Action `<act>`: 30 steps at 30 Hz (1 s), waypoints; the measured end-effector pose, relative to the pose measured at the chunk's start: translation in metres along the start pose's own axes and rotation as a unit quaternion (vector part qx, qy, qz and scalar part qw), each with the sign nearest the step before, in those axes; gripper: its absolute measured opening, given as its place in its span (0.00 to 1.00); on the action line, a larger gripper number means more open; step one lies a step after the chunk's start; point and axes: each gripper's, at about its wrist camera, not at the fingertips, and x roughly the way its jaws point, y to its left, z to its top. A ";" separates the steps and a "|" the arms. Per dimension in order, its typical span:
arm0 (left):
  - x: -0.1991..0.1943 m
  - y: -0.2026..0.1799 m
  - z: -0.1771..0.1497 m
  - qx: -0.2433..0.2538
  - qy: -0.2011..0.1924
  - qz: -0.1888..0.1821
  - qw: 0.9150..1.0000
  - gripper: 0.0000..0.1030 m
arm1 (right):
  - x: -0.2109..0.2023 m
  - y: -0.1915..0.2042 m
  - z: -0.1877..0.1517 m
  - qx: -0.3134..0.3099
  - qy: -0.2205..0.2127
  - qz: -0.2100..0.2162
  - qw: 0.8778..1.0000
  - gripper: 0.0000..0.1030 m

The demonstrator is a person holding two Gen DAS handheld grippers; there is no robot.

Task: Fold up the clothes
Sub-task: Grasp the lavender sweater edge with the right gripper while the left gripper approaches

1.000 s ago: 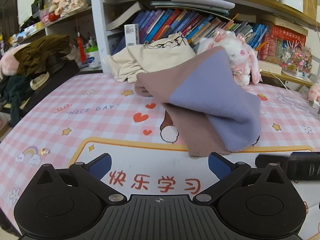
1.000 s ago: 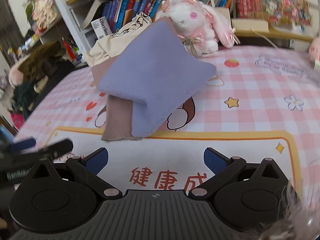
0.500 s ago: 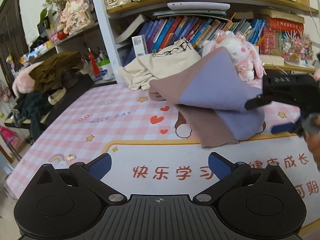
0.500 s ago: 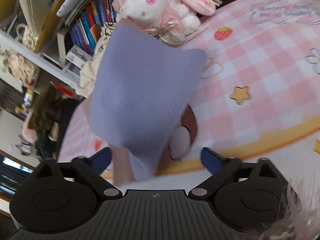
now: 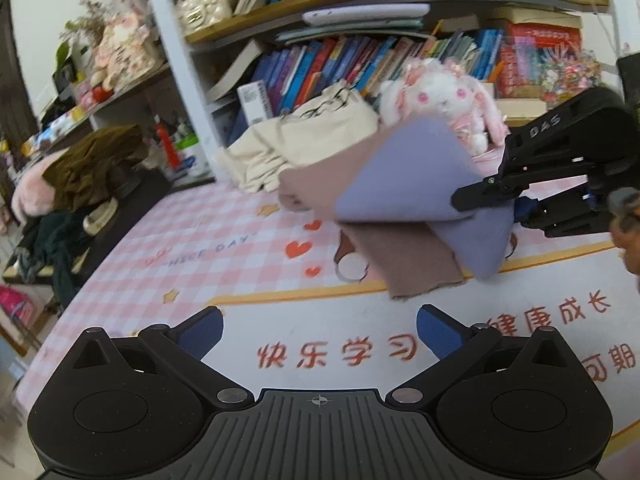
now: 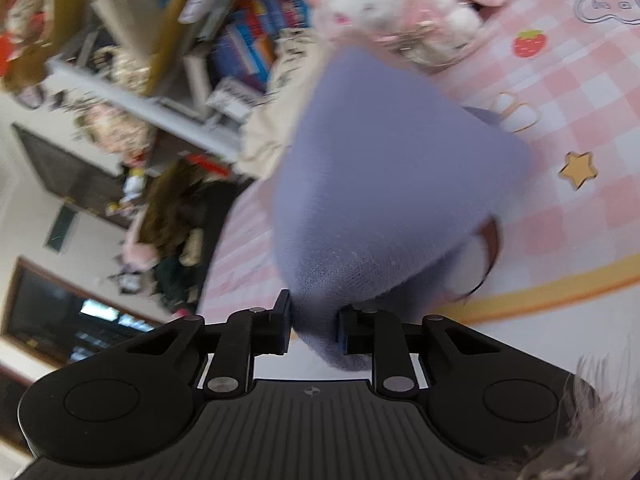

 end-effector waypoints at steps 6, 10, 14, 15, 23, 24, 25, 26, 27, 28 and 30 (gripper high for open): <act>0.002 -0.025 0.005 0.053 -0.032 -0.024 0.998 1.00 | -0.020 0.027 -0.021 -0.014 0.023 0.057 0.998 0.16; 0.002 -0.044 0.008 0.087 -0.050 -0.033 0.994 1.00 | -0.030 0.043 -0.028 -0.020 0.034 0.086 0.995 0.15; 0.001 -0.053 0.009 0.096 -0.054 -0.045 0.993 1.00 | -0.034 0.050 -0.031 -0.015 0.037 0.107 0.993 0.15; -0.001 -0.056 0.008 0.098 -0.057 -0.051 0.992 1.00 | -0.035 0.050 -0.031 -0.013 0.034 0.106 0.994 0.15; -0.013 -0.059 0.012 0.084 -0.073 -0.071 0.991 0.97 | -0.034 0.049 -0.033 -0.012 0.036 0.082 0.996 0.19; -0.014 -0.056 0.014 0.068 -0.071 -0.078 0.992 0.97 | -0.035 0.048 -0.033 -0.009 0.036 0.080 0.996 0.20; -0.016 -0.053 0.015 0.057 -0.071 -0.084 0.992 0.97 | -0.035 0.047 -0.033 -0.006 0.037 0.078 0.996 0.23; -0.017 -0.055 0.016 0.061 -0.071 -0.087 0.992 0.96 | -0.035 0.046 -0.033 -0.003 0.038 0.077 0.996 0.26; -0.018 -0.056 0.016 0.064 -0.072 -0.090 0.991 0.94 | -0.035 0.046 -0.033 -0.001 0.038 0.078 0.996 0.32; -0.020 -0.058 0.016 0.069 -0.074 -0.095 0.990 0.91 | -0.035 0.045 -0.033 0.000 0.039 0.078 0.996 0.37; -0.025 -0.062 0.015 0.081 -0.083 -0.113 0.987 0.91 | -0.035 0.045 -0.032 0.001 0.040 0.072 0.997 0.47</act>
